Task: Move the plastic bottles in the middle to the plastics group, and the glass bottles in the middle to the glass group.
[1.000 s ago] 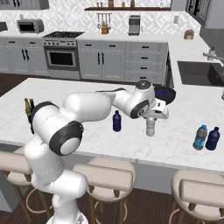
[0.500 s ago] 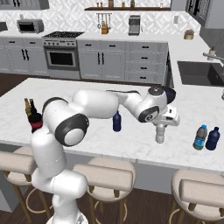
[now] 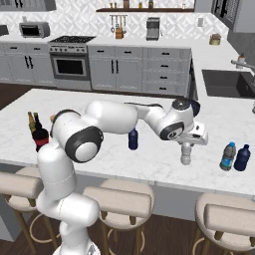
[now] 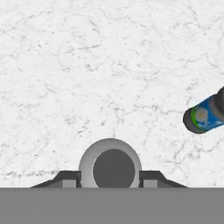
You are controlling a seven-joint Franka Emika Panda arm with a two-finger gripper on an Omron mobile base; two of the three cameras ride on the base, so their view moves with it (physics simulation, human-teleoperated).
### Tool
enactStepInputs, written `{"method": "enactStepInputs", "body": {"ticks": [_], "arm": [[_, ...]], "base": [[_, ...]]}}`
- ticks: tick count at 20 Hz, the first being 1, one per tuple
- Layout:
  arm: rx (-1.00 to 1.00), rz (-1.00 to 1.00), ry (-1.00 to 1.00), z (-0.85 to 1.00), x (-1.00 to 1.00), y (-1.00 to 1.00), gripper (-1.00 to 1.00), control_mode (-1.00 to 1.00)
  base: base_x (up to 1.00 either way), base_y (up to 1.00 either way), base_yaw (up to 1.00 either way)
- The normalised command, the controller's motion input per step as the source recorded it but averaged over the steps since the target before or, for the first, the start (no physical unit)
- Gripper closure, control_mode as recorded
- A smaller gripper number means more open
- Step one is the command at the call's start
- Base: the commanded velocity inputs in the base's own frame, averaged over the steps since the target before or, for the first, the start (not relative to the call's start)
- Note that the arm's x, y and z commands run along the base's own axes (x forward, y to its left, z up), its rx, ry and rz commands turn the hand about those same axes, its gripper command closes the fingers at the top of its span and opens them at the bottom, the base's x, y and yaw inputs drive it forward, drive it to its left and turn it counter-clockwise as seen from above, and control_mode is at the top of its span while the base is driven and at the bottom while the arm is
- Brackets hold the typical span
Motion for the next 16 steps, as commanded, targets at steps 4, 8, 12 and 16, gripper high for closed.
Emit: {"method": "enactStepInputs", "body": {"ticks": [4, 8, 12, 16], "arm": [[0.06, -0.03, -0.05, 0.0, 0.0, -0.53, 1.0, -1.0], [0.1, -0.03, -0.09, 0.02, 0.0, -0.52, 1.0, -1.0], [0.03, -0.02, -0.03, 0.37, 0.0, -0.25, 1.0, -1.0], [-0.01, 0.0, 0.04, 0.45, 0.0, 0.0, 1.0, -1.0]], "base": [[0.0, 0.0, 0.0], [0.0, 0.0, 0.0], [0.0, 0.0, 0.0], [0.0, 0.0, 0.0]]}}
